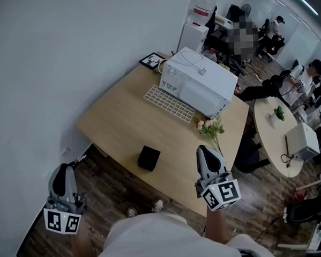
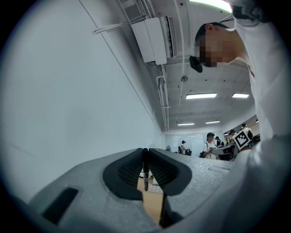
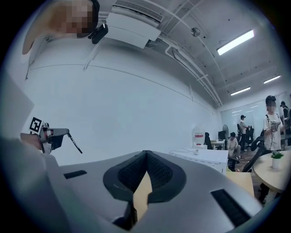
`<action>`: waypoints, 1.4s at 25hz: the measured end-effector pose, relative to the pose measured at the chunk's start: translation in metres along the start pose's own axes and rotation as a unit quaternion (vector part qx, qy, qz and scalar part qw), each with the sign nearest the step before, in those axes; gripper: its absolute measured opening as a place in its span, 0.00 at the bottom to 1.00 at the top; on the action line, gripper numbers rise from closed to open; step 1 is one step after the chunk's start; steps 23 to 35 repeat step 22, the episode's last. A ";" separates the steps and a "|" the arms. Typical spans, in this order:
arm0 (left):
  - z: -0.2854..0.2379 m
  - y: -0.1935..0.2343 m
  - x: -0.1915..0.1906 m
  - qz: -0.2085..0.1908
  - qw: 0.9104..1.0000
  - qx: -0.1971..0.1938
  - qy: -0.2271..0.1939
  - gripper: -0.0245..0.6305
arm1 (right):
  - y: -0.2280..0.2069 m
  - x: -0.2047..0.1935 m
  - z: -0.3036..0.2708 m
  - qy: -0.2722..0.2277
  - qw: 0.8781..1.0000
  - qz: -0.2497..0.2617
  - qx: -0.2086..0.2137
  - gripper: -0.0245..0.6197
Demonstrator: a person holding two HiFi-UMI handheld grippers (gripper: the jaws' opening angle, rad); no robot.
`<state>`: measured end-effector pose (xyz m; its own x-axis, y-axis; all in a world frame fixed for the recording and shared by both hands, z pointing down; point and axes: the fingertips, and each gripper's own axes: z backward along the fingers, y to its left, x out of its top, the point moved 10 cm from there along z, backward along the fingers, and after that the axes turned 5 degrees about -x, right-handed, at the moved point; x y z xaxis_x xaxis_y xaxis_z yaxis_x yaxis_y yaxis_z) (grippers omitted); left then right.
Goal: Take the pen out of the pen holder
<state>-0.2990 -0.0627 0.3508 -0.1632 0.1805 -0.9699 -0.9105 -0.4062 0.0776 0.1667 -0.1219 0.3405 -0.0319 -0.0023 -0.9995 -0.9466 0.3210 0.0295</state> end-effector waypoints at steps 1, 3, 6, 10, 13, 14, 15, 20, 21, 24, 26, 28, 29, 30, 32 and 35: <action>0.002 -0.001 -0.001 0.001 1.000 0.000 -0.001 0.11 | 0.002 0.000 0.001 0.002 1.000 0.003 0.002 0.04; 0.005 -0.002 -0.004 0.005 1.000 -0.001 -0.003 0.11 | 0.004 -0.001 0.003 0.002 1.000 0.005 0.006 0.04; 0.011 -0.004 -0.006 0.010 1.000 0.000 -0.005 0.11 | 0.005 -0.001 0.006 0.001 1.000 0.007 0.009 0.04; 0.016 -0.006 -0.003 0.008 1.000 0.003 -0.006 0.11 | 0.010 -0.001 0.008 -0.001 1.000 0.003 0.014 0.04; 0.016 -0.009 -0.002 0.005 1.000 -0.007 -0.005 0.11 | 0.017 -0.001 0.013 -0.004 1.000 0.005 0.018 0.04; 0.016 -0.010 -0.002 0.004 1.000 -0.010 -0.005 0.11 | 0.019 -0.002 0.015 -0.004 1.000 0.004 0.018 0.04; 0.017 -0.010 -0.002 0.005 1.000 -0.012 -0.005 0.11 | 0.020 -0.003 0.018 -0.003 1.000 0.003 0.017 0.04; 0.021 -0.012 0.001 0.008 1.000 -0.018 -0.011 0.11 | 0.026 -0.004 0.032 -0.001 1.000 0.003 0.014 0.04; 0.021 -0.013 0.001 0.007 1.000 -0.021 -0.012 0.11 | 0.027 -0.004 0.034 0.000 1.000 0.003 0.013 0.04; 0.022 -0.013 0.001 0.007 1.000 -0.023 -0.012 0.11 | 0.028 -0.004 0.036 0.000 1.000 0.003 0.013 0.04; 0.022 -0.013 0.001 0.007 1.000 -0.023 -0.012 0.11 | 0.028 -0.004 0.036 0.000 1.000 0.003 0.013 0.04; 0.022 -0.013 0.001 0.007 1.000 -0.023 -0.012 0.11 | 0.028 -0.004 0.036 0.000 1.000 0.003 0.013 0.04; 0.022 -0.013 0.001 0.007 1.000 -0.023 -0.012 0.11 | 0.028 -0.004 0.036 0.000 1.000 0.003 0.013 0.04; 0.022 -0.013 0.001 0.007 1.000 -0.023 -0.012 0.11 | 0.028 -0.004 0.036 0.000 1.000 0.003 0.013 0.04; 0.022 -0.013 0.001 0.007 1.000 -0.023 -0.012 0.11 | 0.028 -0.004 0.036 0.000 1.000 0.003 0.013 0.04; 0.022 -0.013 0.001 0.007 1.000 -0.023 -0.012 0.11 | 0.028 -0.004 0.036 0.000 1.000 0.003 0.013 0.04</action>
